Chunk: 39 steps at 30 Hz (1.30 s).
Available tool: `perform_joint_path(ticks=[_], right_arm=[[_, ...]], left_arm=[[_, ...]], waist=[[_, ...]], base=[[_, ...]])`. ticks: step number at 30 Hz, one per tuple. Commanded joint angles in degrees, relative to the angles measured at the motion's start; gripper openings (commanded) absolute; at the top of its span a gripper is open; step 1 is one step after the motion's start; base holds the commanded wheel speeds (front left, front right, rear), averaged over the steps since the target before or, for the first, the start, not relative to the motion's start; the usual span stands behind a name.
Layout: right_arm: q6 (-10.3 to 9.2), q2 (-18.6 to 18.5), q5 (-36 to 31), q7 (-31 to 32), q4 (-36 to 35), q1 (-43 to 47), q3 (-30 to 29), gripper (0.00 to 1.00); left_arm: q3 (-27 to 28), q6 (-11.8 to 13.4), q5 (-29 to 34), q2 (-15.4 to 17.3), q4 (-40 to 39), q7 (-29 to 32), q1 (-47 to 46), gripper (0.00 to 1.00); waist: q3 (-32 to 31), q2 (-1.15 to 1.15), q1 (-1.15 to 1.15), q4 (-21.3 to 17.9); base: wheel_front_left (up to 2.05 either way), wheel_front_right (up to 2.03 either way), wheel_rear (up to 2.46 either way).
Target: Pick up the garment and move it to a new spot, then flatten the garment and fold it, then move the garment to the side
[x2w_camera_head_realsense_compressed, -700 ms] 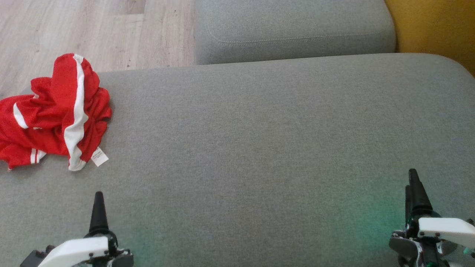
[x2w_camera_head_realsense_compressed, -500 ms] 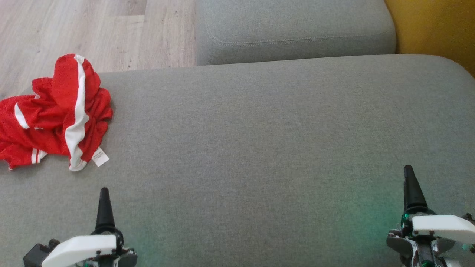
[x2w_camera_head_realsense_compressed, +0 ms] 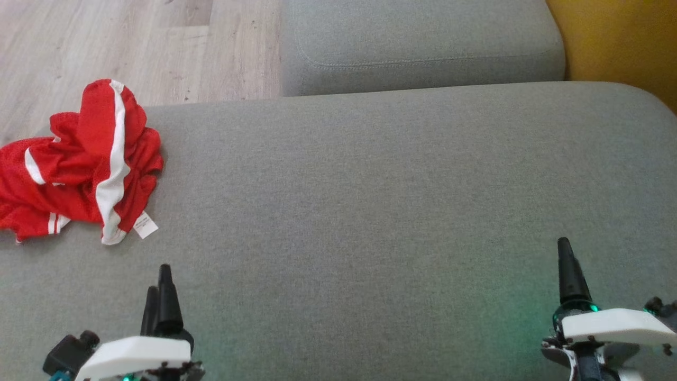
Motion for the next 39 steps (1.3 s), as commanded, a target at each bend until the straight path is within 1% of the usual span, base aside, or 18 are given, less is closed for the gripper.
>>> perform_joint_path(ticks=[1, 2, 16, 39], right_arm=[[0.17, -0.30, -2.33, -0.79, -2.48, -1.07, 1.08, 1.00], [0.18, -0.31, -3.86, -1.13, -2.55, -0.90, 1.35, 1.00], [0.23, -0.37, -14.35, -3.49, -2.26, -0.16, 3.01, 1.00], [0.31, -0.46, -30.99, -7.21, -2.01, 0.11, 5.14, 1.00]], left_arm=[[-0.05, -0.12, 2.61, 0.27, -2.35, -0.81, -0.58, 1.00], [-0.20, -0.13, 4.36, 0.27, -2.60, -1.15, -0.30, 1.00], [-1.27, 0.01, 15.59, 0.55, -2.80, -3.53, 1.56, 1.00], [-2.30, 0.34, 30.61, 0.86, -1.95, -7.27, 3.25, 1.00]], waist=[[-0.08, 0.00, 0.00, 0.03], [-0.18, 0.00, 0.00, 0.06], [-1.03, 0.00, 0.00, 0.33], [-2.08, 0.00, 0.00, 0.82]], base=[[0.00, 0.00, 0.00], [0.00, 0.00, 0.00], [0.00, 0.00, 0.00], [0.00, 0.00, 0.00]])
